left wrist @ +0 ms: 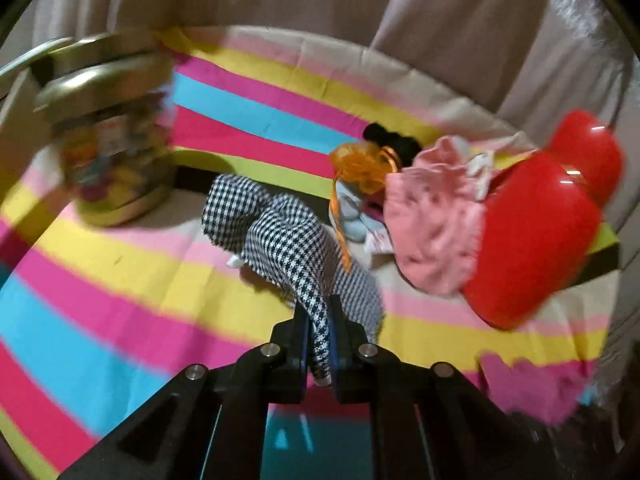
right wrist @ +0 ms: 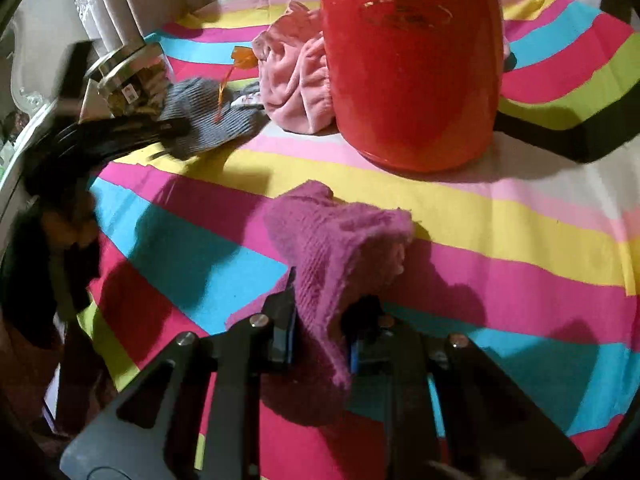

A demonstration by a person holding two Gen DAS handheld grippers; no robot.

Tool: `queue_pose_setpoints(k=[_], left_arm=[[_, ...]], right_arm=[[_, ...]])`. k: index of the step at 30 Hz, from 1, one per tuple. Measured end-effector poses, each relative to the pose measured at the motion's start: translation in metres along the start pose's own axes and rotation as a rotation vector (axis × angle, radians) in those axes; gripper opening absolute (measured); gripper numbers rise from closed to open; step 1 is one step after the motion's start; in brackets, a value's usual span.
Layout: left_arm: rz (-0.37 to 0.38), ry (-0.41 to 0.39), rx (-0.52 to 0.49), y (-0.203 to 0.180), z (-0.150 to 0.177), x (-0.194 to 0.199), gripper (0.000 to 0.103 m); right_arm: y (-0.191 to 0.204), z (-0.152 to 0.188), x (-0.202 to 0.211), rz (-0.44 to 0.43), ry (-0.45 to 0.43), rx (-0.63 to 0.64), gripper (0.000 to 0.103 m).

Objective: Organize soft objects
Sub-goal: 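Grasp the houndstooth bag with the left tool while the right tool carries the pink glove, then carry both items to the white box and release them inside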

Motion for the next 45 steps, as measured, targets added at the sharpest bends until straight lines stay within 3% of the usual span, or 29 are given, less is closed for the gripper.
queue_pose_setpoints(k=[6, 11, 18, 21, 24, 25, 27, 30, 31, 32, 33, 36, 45], left_arm=[[-0.018, -0.029, 0.068, 0.031, 0.024, 0.050, 0.009], [0.020, -0.084, 0.013, 0.009, 0.026, 0.077, 0.009], [0.097, -0.054, -0.019, -0.026, 0.047, 0.082, 0.009], [0.103, -0.020, -0.058, -0.039, 0.059, 0.075, 0.009], [0.114, 0.014, -0.051, -0.042, 0.070, 0.068, 0.009], [0.117, 0.019, -0.049, -0.042, 0.072, 0.067, 0.009], [0.115, 0.020, -0.051, -0.042, 0.074, 0.066, 0.009], [0.111, 0.015, -0.062, -0.044, 0.073, 0.066, 0.009], [0.113, 0.013, -0.067, -0.044, 0.072, 0.066, 0.009], [0.113, 0.009, -0.072, -0.045, 0.072, 0.068, 0.009], [0.112, 0.003, -0.078, -0.045, 0.071, 0.070, 0.009], [0.104, -0.016, -0.092, -0.045, 0.068, 0.077, 0.009], [0.107, -0.075, -0.071, -0.036, 0.054, 0.106, 0.009]], right_arm=[[0.004, -0.001, 0.009, -0.052, -0.045, -0.029, 0.022], [0.016, -0.013, 0.034, -0.103, -0.118, -0.035, 0.022], [0.036, -0.025, 0.065, -0.113, -0.193, 0.028, 0.022], [0.035, -0.022, 0.059, -0.068, -0.174, 0.051, 0.022], [0.022, -0.010, 0.037, -0.040, -0.072, 0.015, 0.023], [0.015, -0.005, 0.030, -0.025, -0.036, -0.005, 0.026], [0.007, 0.002, 0.021, -0.019, 0.004, -0.043, 0.048], [0.002, 0.005, 0.008, -0.022, 0.009, -0.059, 0.051], [0.001, 0.004, 0.005, -0.014, 0.000, -0.049, 0.051], [0.002, 0.001, 0.007, -0.015, -0.019, -0.043, 0.035], [0.004, -0.003, 0.011, -0.019, -0.058, -0.039, 0.011], [0.018, -0.017, 0.035, -0.047, -0.167, 0.004, 0.011], [0.045, -0.029, 0.069, -0.084, -0.236, 0.054, 0.011]])
Point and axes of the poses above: each gripper's, at about its wrist camera, not at the fingertips, and x roughly against the way its jaws point, y to its left, z to its underside, the point moved 9 cm from there along -x, roughly the way its jaws point, and after that the axes turned 2 degrees about x, right-handed, at the moved point
